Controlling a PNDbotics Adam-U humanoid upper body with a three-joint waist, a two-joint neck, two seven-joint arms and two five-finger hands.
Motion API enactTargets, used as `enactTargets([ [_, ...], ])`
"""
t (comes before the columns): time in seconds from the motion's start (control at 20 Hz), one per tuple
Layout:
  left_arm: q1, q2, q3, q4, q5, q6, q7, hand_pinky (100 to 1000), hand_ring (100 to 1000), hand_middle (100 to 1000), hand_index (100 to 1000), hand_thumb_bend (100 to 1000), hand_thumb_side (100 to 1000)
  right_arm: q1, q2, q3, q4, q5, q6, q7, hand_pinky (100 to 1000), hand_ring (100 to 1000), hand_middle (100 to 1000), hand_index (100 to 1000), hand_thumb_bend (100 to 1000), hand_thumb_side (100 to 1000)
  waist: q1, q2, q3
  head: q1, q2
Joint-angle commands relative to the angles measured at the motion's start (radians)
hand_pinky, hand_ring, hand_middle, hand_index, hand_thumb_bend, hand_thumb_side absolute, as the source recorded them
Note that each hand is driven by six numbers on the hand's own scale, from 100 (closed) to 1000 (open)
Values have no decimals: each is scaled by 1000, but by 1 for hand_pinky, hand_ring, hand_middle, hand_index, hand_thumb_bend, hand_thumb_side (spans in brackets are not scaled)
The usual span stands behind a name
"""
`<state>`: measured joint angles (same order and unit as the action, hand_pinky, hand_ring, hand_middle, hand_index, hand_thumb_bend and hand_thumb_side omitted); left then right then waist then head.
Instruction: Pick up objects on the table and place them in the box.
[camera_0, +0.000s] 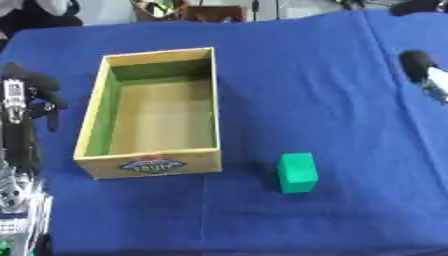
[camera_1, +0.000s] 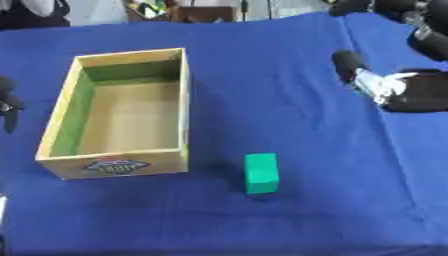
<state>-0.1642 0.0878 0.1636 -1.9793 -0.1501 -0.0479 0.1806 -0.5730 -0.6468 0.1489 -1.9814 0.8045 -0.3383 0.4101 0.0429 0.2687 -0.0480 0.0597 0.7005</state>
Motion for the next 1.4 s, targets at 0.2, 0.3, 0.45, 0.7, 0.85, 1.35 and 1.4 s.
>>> enactTargets([
  [0.2,-2,24,-2,-21,-2,1,-3,100,363,483,467,100,884,-20,43,43,-19,44,2,187,801,822,725,855,450,1000,-6,-14,2,1,-16],
  [0.3,-2,23,-2,-21,-3,1,-4,100,363,483,467,100,882,-21,58,55,-19,42,1,230,803,827,733,858,475,1000,-6,-14,1,2,-15],
  [0.45,-1,22,-2,-21,-4,2,-4,100,363,483,466,100,884,-18,77,71,-19,42,-4,287,807,832,738,866,531,1000,-6,-13,2,4,-14],
  [0.7,-1,22,-2,-21,-5,3,-4,100,363,482,466,100,884,-6,103,101,-19,60,-21,382,817,847,706,896,656,1000,-9,-11,2,9,-11],
  [0.85,-1,22,-1,-21,-6,3,-3,100,363,482,466,100,884,5,117,114,-19,68,-21,425,820,851,707,913,678,1000,-11,-10,3,11,-11],
  [1.35,-3,18,-5,-21,-6,5,-8,100,362,482,465,100,885,14,149,163,7,117,23,496,807,844,690,913,625,973,-12,-6,11,4,-19],
  [1.4,-3,18,-5,-21,-6,5,-9,100,362,482,465,100,885,15,153,165,17,128,27,496,807,844,690,913,625,973,-12,-6,12,4,-20],
])
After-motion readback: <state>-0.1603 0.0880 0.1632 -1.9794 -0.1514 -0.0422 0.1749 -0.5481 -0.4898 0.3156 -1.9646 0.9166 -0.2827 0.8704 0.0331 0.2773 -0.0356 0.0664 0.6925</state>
